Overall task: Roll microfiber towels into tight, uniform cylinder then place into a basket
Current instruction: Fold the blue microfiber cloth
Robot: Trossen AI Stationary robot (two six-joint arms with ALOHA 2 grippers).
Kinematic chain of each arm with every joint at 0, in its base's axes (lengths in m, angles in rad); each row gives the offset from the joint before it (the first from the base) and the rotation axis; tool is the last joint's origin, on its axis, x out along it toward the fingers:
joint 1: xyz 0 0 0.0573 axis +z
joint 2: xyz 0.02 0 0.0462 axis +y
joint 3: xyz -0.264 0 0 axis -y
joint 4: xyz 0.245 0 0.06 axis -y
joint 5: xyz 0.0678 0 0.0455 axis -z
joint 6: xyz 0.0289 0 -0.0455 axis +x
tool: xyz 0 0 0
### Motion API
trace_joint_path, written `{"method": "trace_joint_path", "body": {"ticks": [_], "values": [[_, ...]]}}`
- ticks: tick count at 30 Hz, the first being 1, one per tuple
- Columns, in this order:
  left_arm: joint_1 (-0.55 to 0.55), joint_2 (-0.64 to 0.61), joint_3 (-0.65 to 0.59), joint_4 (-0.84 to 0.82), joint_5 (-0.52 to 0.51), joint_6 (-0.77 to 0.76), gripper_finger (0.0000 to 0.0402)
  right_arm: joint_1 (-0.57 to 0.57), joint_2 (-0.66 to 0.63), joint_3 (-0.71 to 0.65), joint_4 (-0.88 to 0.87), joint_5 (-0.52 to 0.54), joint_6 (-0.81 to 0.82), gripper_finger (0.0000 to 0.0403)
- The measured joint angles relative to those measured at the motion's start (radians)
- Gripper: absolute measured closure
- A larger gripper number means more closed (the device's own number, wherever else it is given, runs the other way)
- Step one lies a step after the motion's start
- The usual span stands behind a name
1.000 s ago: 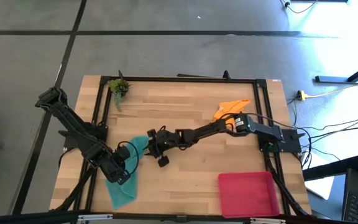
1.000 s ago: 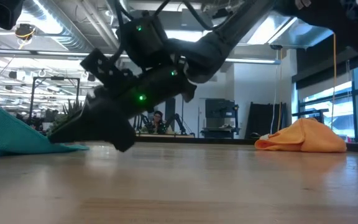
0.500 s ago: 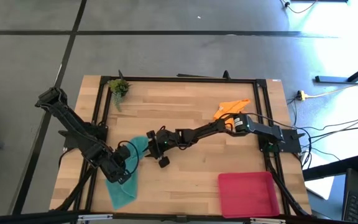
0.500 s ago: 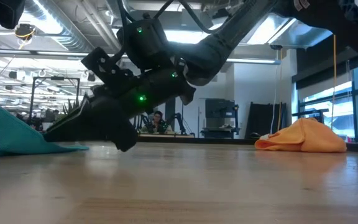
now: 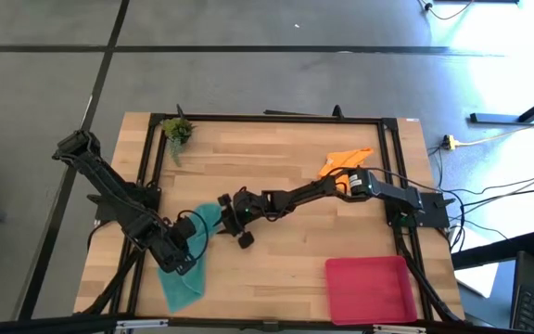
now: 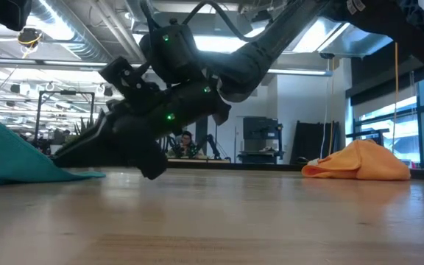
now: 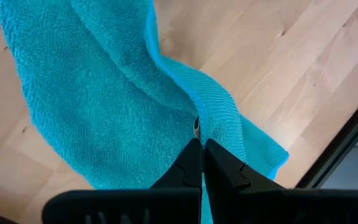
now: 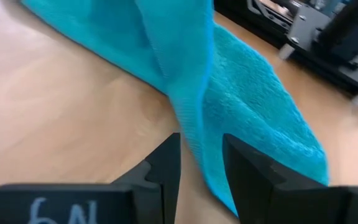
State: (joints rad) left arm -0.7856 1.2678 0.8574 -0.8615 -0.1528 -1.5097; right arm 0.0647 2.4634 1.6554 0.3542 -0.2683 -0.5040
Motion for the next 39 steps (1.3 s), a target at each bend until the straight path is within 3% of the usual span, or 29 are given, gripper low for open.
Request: {"method": "trace_joint_path", "body": {"ticks": [22,26,39], "values": [[0.000,0.000,0.000,0.004,-0.037,0.002,0.0402,-0.023,0.044,-0.001,0.093,0.001,0.028,0.0283],[0.000,0.000,0.004,-0.004,-0.048,0.002,0.0402,-0.024,0.050,0.000,0.103,-0.041,0.030,0.0283],[0.000,0.000,0.182,-0.184,-0.093,0.013,0.0402,-0.023,0.051,0.000,0.092,-0.046,0.032,0.0283]]}}
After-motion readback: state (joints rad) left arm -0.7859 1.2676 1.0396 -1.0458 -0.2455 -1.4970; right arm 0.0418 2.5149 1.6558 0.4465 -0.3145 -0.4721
